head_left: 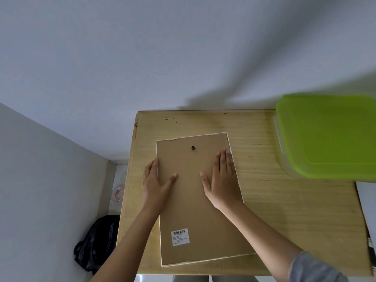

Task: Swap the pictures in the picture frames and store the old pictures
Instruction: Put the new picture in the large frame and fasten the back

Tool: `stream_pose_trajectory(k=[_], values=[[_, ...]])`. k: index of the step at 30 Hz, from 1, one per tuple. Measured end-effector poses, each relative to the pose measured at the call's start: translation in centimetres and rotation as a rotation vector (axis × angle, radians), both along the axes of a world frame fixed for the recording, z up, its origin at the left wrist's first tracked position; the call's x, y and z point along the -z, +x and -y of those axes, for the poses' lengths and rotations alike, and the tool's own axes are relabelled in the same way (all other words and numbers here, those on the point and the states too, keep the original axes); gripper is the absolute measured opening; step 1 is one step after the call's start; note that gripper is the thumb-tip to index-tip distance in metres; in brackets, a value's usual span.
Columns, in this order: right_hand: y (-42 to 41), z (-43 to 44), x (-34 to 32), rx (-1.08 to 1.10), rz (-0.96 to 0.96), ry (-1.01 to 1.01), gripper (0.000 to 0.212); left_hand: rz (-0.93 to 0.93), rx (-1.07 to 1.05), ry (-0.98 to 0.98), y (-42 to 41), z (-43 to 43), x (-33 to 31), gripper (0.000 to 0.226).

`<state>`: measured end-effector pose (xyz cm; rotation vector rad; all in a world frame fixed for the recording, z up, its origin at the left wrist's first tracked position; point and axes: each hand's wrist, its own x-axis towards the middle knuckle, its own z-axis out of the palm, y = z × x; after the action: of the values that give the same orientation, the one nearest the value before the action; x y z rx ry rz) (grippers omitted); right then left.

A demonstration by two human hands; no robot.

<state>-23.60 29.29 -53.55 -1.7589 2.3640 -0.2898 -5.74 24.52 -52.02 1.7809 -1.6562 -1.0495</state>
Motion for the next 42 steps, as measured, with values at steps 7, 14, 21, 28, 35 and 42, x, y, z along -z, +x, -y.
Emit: stream_pose_trajectory(k=[7, 14, 21, 28, 35, 42], values=[[-0.1, -0.3, -0.3, -0.038, -0.007, -0.021, 0.071, -0.053, -0.034, 0.016, 0.1, -0.3, -0.2, 0.078], [-3.4, -1.8, -1.5, 0.094, 0.237, -0.174, 0.056, -0.122, -0.116, 0.042, 1.0, -2.2, -0.8, 0.043], [-4.9, -2.5, -1.3, 0.194, 0.582, -0.2, 0.052, -0.248, -0.167, 0.077, 1.8, -2.3, -0.7, 0.035], [-5.1, -2.7, -1.1, 0.197, 0.607, -0.232, 0.051, -0.296, -0.258, 0.158, 1.8, -1.9, -0.7, 0.022], [-5.4, -2.9, -1.0, 0.184, 0.637, -0.249, 0.048, -0.214, -0.181, 0.126, 3.0, -3.7, -0.8, 0.025], [-5.8, -2.9, -1.3, 0.189, 0.717, -0.236, 0.044, -0.241, -0.324, 0.167, 3.0, -6.7, -1.0, 0.018]])
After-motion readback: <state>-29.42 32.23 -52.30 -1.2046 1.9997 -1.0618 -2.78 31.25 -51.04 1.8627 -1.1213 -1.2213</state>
